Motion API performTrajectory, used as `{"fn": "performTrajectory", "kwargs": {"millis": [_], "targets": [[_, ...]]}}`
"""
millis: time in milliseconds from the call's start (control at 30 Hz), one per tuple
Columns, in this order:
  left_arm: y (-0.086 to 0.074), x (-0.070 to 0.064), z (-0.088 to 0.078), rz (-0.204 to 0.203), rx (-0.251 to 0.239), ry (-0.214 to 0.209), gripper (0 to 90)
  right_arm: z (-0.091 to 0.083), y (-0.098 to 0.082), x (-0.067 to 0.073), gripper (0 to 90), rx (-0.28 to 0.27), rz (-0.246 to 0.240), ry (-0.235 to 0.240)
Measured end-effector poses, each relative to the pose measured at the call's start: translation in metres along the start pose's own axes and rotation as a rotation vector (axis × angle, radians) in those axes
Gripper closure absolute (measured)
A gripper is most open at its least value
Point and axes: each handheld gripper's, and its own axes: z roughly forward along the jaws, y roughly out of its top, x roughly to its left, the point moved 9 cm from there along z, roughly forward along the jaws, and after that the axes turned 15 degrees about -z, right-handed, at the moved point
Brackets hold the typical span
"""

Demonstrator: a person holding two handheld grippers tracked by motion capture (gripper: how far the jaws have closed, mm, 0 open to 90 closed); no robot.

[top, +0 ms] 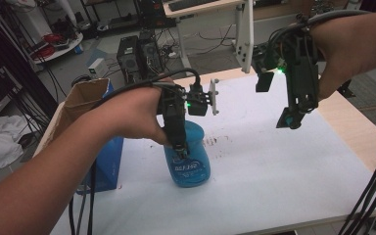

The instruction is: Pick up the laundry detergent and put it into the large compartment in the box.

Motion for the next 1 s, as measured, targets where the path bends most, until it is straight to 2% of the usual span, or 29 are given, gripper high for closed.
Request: {"fn": "performTrajectory", "kwargs": {"millis": [67, 100, 133, 333, 367, 467, 567, 600, 667, 767, 800, 1000], "targets": [[-0.008, 0.001, -0.018, -0.029, -0.015, -0.007, 38.2, 0.001, 0.002, -0.001, 0.6, -0.002, -0.008, 0.002], [-0.008, 0.001, -0.018, -0.029, -0.015, -0.007, 38.3, 0.001, 0.002, -0.001, 0.7, 0.000, -0.012, 0.002], [-0.013, 0.003, -0.028, -0.045, -0.020, -0.002, 38.2, 0.001, 0.003, -0.002, 0.7, -0.002, -0.013, 0.003], [-0.035, 0.012, -0.059, -0.107, -0.021, 0.006, 38.2, 0.003, 0.007, -0.004, 0.6, -0.005, -0.028, 0.004], [-0.035, 0.012, -0.059, -0.107, -0.021, 0.006, 38.3, 0.003, 0.007, -0.004, 0.6, -0.005, -0.028, 0.004], [-0.049, 0.019, -0.080, -0.157, -0.017, 0.011, 38.3, 0.004, 0.009, -0.005, 0.7, -0.003, -0.031, 0.008], [-0.054, 0.022, -0.089, -0.179, -0.020, 0.014, 38.3, 0.005, 0.011, -0.007, 0.6, -0.002, -0.038, 0.009], [-0.062, 0.026, -0.102, -0.220, -0.021, 0.017, 38.3, 0.005, 0.011, -0.007, 0.6, -0.003, -0.039, 0.011], [-0.070, 0.029, -0.112, -0.241, -0.014, 0.019, 38.3, 0.005, 0.014, -0.008, 0.7, -0.003, -0.044, 0.012], [-0.075, 0.034, -0.122, -0.263, -0.033, 0.015, 38.3, 0.006, 0.016, -0.009, 0.6, -0.002, -0.049, 0.013], [-0.082, 0.037, -0.132, -0.295, -0.050, 0.009, 38.3, 0.006, 0.017, -0.009, 0.6, 0.000, -0.049, 0.013], [-0.101, 0.050, -0.156, -0.376, -0.094, -0.011, 38.4, 0.008, 0.020, -0.011, 0.7, 0.002, -0.053, 0.016]]}}
